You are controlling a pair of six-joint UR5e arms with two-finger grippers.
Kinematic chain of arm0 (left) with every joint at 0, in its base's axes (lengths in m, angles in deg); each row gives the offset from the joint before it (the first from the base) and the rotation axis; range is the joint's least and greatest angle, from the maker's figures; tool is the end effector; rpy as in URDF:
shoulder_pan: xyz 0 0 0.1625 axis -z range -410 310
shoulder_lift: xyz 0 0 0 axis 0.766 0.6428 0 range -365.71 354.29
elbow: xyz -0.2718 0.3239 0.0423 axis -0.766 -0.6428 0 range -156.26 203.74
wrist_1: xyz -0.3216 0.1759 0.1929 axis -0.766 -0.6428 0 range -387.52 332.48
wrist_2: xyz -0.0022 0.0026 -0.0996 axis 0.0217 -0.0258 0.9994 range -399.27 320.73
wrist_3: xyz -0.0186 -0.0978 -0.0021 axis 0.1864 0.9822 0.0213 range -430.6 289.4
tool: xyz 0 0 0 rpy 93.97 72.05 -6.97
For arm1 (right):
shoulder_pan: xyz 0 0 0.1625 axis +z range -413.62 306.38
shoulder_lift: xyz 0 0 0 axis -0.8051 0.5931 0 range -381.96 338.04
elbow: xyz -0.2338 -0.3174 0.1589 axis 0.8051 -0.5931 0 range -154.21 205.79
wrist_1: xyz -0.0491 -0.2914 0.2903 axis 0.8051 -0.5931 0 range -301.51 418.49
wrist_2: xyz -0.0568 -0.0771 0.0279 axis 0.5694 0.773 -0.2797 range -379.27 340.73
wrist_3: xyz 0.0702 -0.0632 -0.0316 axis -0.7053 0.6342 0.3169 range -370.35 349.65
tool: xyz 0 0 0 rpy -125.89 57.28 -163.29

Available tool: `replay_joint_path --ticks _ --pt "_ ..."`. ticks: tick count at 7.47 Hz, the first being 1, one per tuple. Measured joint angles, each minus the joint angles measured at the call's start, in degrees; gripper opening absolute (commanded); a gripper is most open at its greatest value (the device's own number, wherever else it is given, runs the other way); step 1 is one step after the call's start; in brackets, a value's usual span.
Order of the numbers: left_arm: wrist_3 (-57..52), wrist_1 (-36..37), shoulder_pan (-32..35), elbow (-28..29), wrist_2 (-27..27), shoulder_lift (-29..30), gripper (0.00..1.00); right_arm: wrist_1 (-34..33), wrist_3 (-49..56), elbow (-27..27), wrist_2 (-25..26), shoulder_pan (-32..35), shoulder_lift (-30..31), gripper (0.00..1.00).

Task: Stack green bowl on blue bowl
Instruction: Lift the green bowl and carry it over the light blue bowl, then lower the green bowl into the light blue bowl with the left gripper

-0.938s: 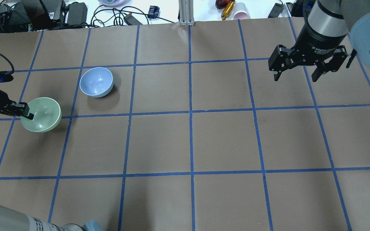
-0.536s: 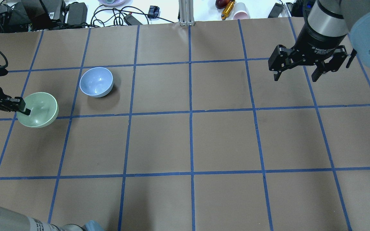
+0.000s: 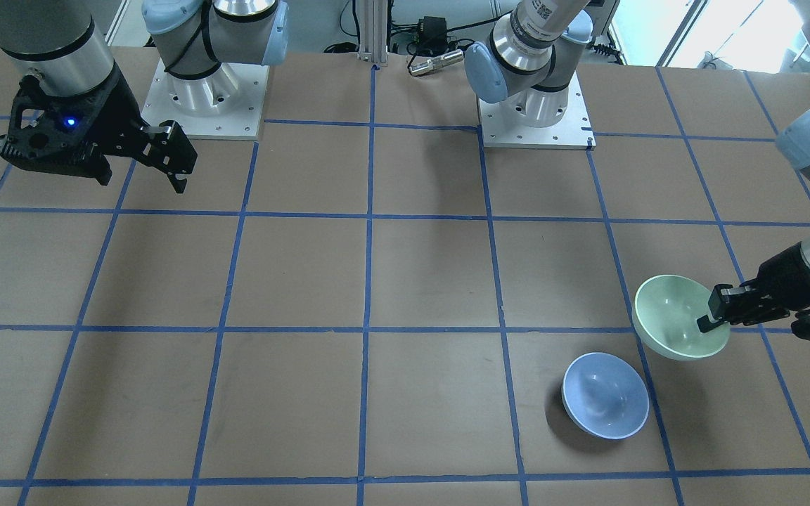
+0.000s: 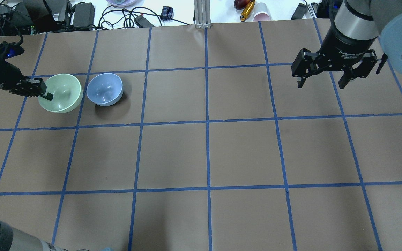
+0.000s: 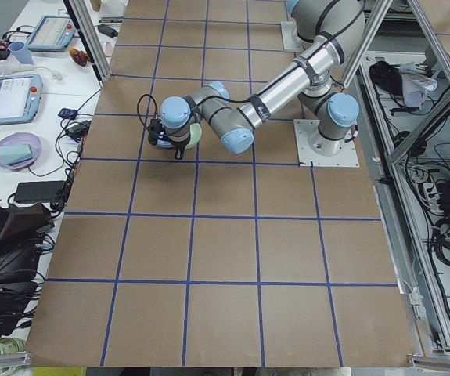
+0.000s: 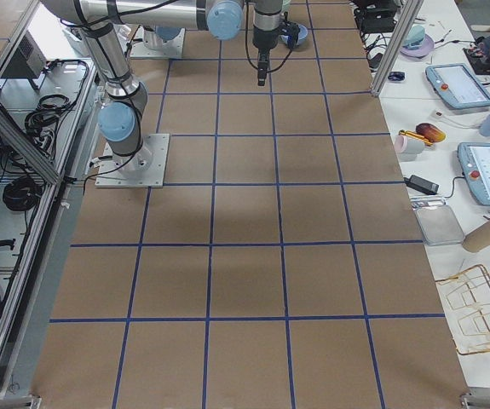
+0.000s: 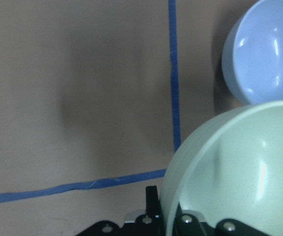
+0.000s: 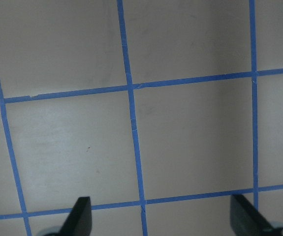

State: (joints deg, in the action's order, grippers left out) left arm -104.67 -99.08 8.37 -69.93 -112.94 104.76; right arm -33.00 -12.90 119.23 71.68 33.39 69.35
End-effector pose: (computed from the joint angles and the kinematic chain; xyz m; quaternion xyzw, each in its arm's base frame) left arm 0.1754 -0.5921 0.2951 -0.0140 -0.9886 0.0356 0.1459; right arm 0.1064 -0.4872 0.4721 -0.0483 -0.9988 -0.0056 0.0083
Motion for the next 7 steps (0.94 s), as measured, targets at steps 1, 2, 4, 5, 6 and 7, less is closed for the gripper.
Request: replay_joint_path --ticks 1,2,4,5,6,7 --pt "3.2 0.0 1.8 0.4 0.1 0.5 0.00 0.0 0.0 0.0 0.0 0.0 0.0 1.00" --pt "5.9 0.0 3.2 1.1 0.2 1.3 0.00 0.0 0.0 0.0 0.0 0.0 0.0 1.00" --pt "8.9 0.3 5.2 3.4 0.1 3.6 0.00 0.0 0.0 0.0 0.0 0.0 0.0 1.00" --pt "9.5 0.5 5.9 4.5 0.1 4.7 0.00 0.0 0.0 0.0 0.0 0.0 0.0 1.00" --pt "9.5 1.0 6.2 5.3 0.1 5.7 0.00 0.0 0.0 0.0 0.0 0.0 0.0 1.00" --pt "9.3 1.6 6.4 6.1 0.1 6.6 0.00 0.0 0.0 0.0 0.0 0.0 0.0 1.00"
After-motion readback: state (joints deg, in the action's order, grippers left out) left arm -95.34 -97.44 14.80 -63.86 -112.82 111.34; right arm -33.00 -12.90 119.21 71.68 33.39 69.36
